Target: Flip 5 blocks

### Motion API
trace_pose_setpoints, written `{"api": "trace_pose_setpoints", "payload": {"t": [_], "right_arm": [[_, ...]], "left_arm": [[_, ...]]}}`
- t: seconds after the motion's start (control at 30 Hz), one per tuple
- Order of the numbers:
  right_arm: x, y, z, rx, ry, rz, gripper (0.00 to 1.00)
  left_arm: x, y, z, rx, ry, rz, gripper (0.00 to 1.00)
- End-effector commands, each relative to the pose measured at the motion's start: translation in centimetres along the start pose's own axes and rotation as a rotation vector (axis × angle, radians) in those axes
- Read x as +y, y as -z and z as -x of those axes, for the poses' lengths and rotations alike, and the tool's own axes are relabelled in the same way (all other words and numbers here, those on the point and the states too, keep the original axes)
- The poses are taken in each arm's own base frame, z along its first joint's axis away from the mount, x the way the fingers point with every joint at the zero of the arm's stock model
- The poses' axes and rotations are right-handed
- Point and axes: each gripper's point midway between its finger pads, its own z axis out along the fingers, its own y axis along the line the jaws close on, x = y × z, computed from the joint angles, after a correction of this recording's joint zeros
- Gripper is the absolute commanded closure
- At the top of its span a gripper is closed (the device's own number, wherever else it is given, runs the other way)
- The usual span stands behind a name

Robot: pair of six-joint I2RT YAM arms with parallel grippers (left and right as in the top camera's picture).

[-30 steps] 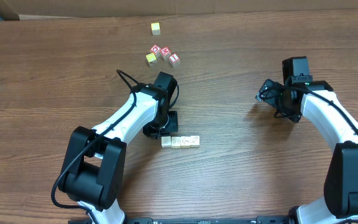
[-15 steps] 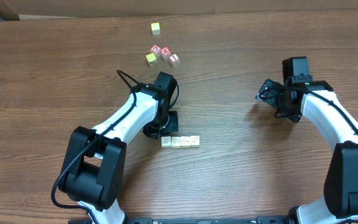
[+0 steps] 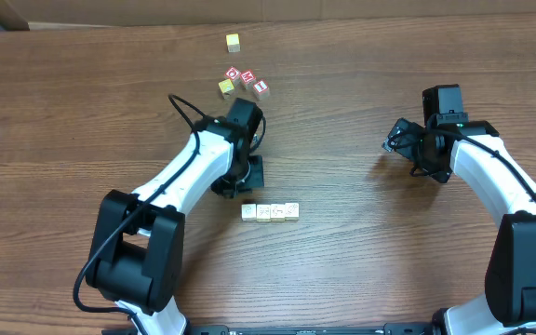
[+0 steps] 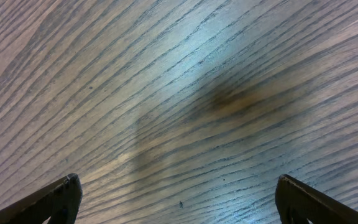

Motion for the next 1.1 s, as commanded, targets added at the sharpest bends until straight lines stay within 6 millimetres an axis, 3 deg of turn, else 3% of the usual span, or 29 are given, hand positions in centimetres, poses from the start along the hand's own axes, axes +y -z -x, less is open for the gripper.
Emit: {"api": "trace_pose_setpoints", "payload": {"t": [0.0, 0.17, 0.4, 0.83, 1.07], "right_arm": [[0.3, 0.9, 1.0, -0.04, -0.002, 0.012, 0.0], [0.3, 0.9, 1.0, -0.04, -0.002, 0.012, 0.0], [0.3, 0.9, 1.0, -0.04, -0.002, 0.012, 0.0], [0.3, 0.9, 1.0, -0.04, -0.002, 0.012, 0.0], [0.3, 0.9, 1.0, -0.04, -0.002, 0.012, 0.0]], "left_arm": [[0.7, 0.5, 0.4, -0.001, 0.024, 0.032, 0.96], [2.9, 0.1, -1.8, 0.069, 0.043, 0.136, 0.96], [3.8, -1.6, -3.7, 0.113, 0.042, 0.16, 0.96], [1.0, -2.6, -3.7, 0.123, 0.033, -0.007, 0.96], [0.7, -2.6, -3.8, 0.13, 0.02, -0.021, 0.96]]}}
